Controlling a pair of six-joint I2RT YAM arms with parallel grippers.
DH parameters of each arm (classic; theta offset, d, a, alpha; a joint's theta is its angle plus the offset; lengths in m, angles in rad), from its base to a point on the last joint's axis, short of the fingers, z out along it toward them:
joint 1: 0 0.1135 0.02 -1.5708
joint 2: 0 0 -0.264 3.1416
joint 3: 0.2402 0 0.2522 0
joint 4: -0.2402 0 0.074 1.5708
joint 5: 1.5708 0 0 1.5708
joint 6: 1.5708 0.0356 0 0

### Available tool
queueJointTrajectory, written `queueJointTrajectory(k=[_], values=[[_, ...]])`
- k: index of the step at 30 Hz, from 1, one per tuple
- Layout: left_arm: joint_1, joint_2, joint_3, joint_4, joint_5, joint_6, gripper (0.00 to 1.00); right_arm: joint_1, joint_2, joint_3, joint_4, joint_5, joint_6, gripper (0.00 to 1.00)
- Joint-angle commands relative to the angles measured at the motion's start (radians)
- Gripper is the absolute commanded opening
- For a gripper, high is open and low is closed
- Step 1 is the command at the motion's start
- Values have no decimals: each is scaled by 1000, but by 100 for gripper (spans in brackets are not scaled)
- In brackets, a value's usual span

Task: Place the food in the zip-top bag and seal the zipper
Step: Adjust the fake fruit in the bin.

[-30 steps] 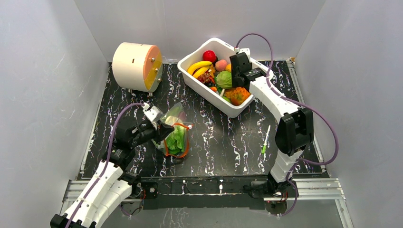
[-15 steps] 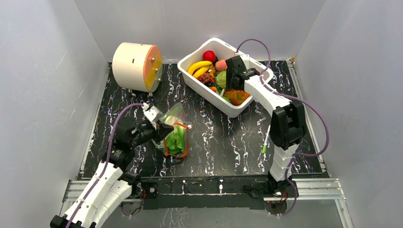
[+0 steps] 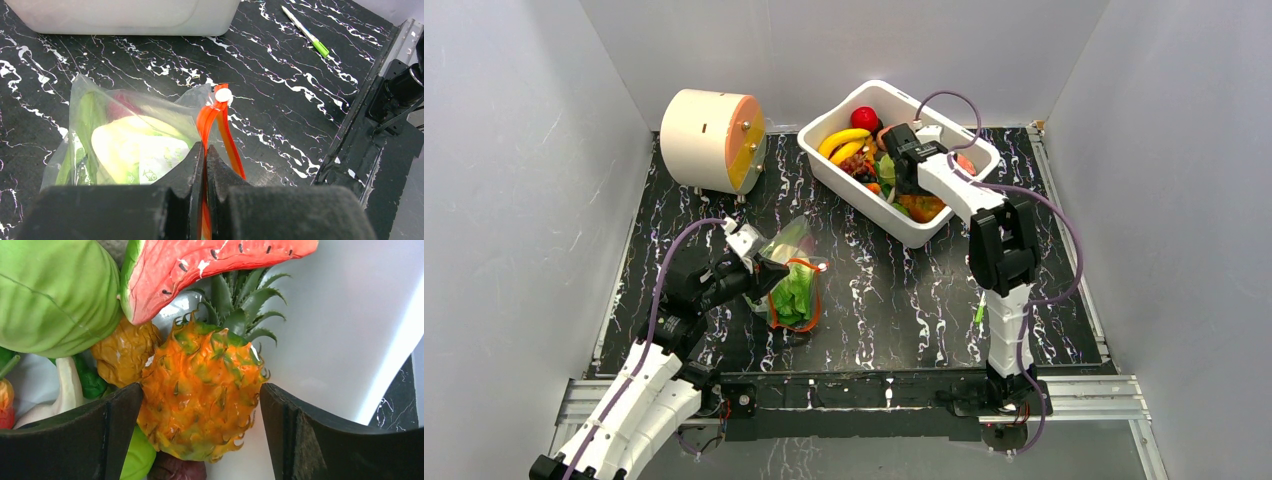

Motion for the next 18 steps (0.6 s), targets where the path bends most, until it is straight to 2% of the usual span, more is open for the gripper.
queueJointTrajectory(k=[1,5,10,18], values=[[-3,-19,5,21,17,15,0,-1,66,73,-57,42,38,84],[-3,-19,5,23,8,17,0,-1,92,107,-61,25,19,71],[-3,-20,6,17,4,22,0,-1,50,117,-40,11,1,51],[-3,-17,5,19,-1,24,0,2,-100,38,62,-43,-17,40]])
